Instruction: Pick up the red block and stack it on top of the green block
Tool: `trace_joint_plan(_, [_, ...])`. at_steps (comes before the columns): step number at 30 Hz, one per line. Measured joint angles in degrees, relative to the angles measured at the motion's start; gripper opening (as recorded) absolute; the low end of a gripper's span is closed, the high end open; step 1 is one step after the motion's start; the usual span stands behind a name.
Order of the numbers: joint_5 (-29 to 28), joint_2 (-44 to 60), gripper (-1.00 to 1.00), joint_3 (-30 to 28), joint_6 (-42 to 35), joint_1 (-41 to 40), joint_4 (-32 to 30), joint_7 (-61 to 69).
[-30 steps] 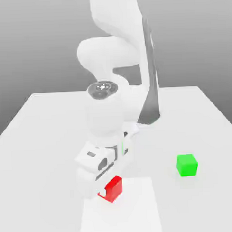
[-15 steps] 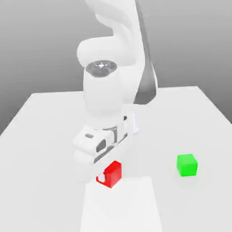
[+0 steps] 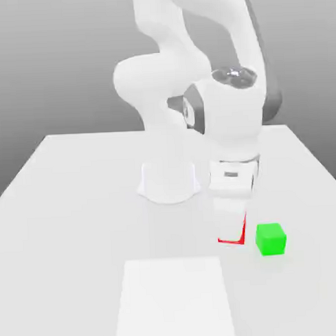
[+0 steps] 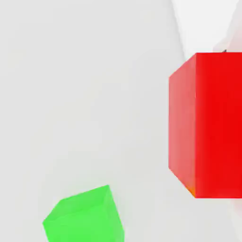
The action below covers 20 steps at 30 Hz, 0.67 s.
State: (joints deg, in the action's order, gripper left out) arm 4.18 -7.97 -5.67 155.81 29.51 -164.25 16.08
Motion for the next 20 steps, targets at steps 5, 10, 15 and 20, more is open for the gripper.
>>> trace_joint_plan(5, [-0.83,-2.54,-1.00,4.11,-1.33,4.11,-0.98,-0.32])
trace_joint_plan(10, [-2.38,-4.23,-1.00,8.15,-2.02,7.59,-1.87,-1.17])
trace_joint_plan(15, [-3.52,4.44,-1.00,8.63,6.45,7.96,-1.64,-1.91])
trace_joint_plan(20, [-4.52,9.76,1.00,8.58,11.54,7.70,-1.42,-2.59])
